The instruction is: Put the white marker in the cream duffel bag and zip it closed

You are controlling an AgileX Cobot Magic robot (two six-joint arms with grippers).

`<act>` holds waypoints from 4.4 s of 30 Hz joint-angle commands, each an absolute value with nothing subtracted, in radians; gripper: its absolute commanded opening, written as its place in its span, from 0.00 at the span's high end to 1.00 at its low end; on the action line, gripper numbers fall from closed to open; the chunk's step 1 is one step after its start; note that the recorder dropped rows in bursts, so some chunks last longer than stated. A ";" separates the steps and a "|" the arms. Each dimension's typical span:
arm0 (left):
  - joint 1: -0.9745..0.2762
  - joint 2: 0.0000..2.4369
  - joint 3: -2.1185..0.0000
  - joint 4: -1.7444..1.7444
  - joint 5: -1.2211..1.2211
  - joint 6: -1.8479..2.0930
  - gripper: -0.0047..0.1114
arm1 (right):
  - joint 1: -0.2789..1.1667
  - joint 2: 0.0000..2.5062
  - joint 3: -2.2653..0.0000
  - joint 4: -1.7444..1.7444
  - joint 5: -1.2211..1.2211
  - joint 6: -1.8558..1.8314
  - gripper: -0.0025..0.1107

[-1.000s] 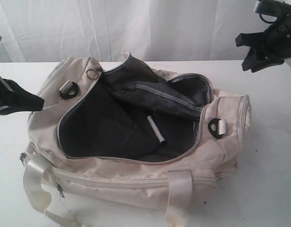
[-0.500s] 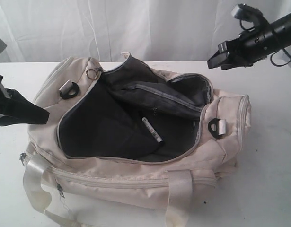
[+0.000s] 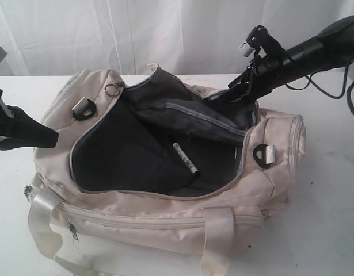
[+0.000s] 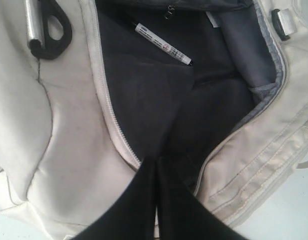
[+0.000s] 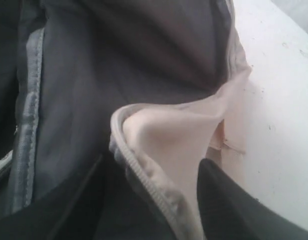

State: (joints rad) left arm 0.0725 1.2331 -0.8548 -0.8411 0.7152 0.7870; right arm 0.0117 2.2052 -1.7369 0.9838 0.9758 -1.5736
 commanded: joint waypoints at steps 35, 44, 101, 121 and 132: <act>0.068 1.234 -0.858 -0.787 0.389 0.661 0.96 | 0.216 1.669 -1.324 0.769 1.221 -0.825 0.98; 0.068 1.242 -0.858 -0.741 0.297 0.669 0.96 | 0.298 1.650 -1.146 0.758 1.221 -0.802 0.95; 0.068 1.338 -0.903 -0.713 0.342 0.710 0.96 | 0.082 2.005 -1.574 0.886 0.995 -0.432 0.52; 0.068 1.338 -0.903 -0.702 0.350 0.710 0.96 | 0.089 2.167 -1.644 0.738 1.051 -0.172 0.54; 0.068 1.338 -0.903 -0.702 0.350 0.710 0.96 | 0.099 2.156 -1.644 0.755 1.093 -0.260 0.98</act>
